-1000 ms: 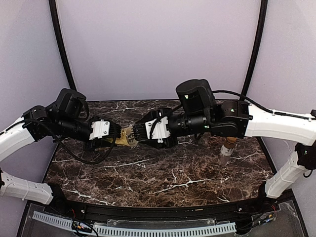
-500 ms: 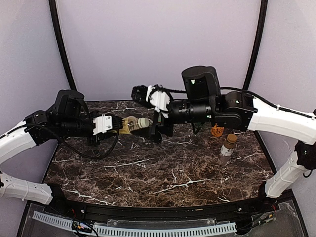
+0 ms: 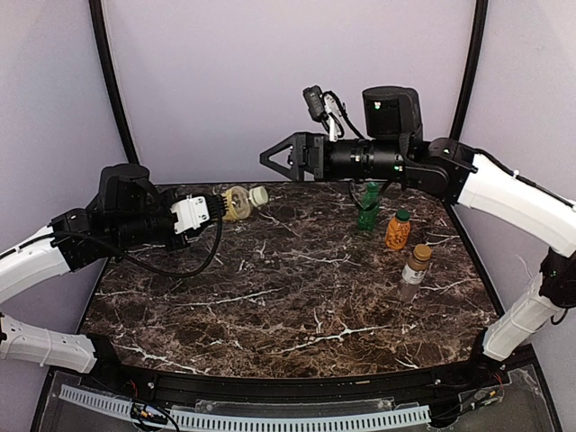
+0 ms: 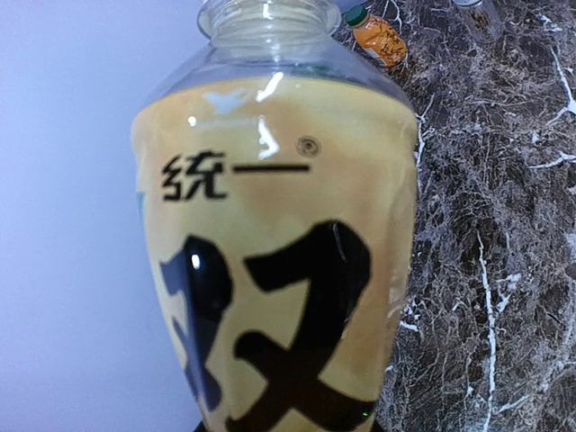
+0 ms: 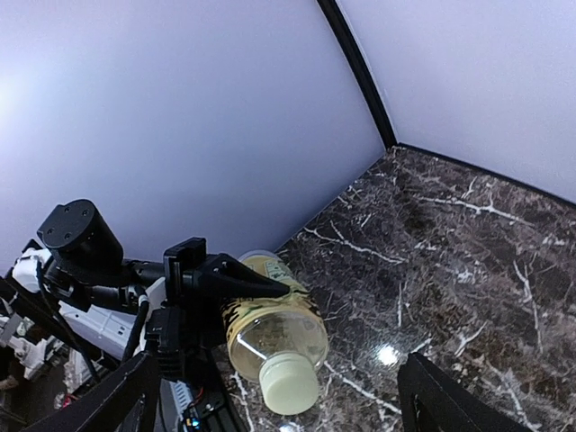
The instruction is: Unscrew the bottle caps
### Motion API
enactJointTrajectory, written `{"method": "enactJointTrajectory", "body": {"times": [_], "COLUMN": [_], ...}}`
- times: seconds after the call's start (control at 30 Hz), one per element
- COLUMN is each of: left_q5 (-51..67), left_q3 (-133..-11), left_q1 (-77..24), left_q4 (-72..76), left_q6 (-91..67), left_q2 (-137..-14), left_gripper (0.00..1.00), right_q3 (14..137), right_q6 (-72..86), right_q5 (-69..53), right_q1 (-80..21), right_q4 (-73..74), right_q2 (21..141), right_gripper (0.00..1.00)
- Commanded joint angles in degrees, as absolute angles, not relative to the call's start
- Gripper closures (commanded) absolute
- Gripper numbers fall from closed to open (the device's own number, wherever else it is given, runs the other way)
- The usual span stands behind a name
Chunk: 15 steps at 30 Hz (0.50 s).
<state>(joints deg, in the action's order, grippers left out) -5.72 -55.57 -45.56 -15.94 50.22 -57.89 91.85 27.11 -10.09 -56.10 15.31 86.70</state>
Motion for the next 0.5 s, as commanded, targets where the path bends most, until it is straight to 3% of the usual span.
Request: {"method": "enactJointTrajectory", "body": {"times": [0.0, 0.13, 0.33, 0.47], "left_q5": [-8.85, -9.13, -9.12, -9.08], "left_q3": [-53.74, -53.82, -53.89, -53.95], "left_q1": [-45.83, -45.81, -45.88, -45.88], "left_q4": [-10.85, -10.39, -10.20, -10.45], "left_q6": [51.76, 52.15, 52.47, 52.54], "left_q2": [-56.26, -56.42, -56.43, -56.45], "left_gripper": [0.73, 0.73, 0.72, 0.72], "right_q3": [90.56, 91.59, 92.42, 92.99], "right_q6": [34.94, 35.43, 34.83, 34.25], "right_q5": [-12.56, -15.35, -15.11, -16.30], "right_q1": [-56.11, -56.12, -56.14, -56.16], "right_q4": [16.86, 16.56, 16.96, 16.17], "right_q2": [87.73, 89.64, 91.82, 92.75], "right_gripper": [0.11, 0.19, 0.21, 0.32]}}
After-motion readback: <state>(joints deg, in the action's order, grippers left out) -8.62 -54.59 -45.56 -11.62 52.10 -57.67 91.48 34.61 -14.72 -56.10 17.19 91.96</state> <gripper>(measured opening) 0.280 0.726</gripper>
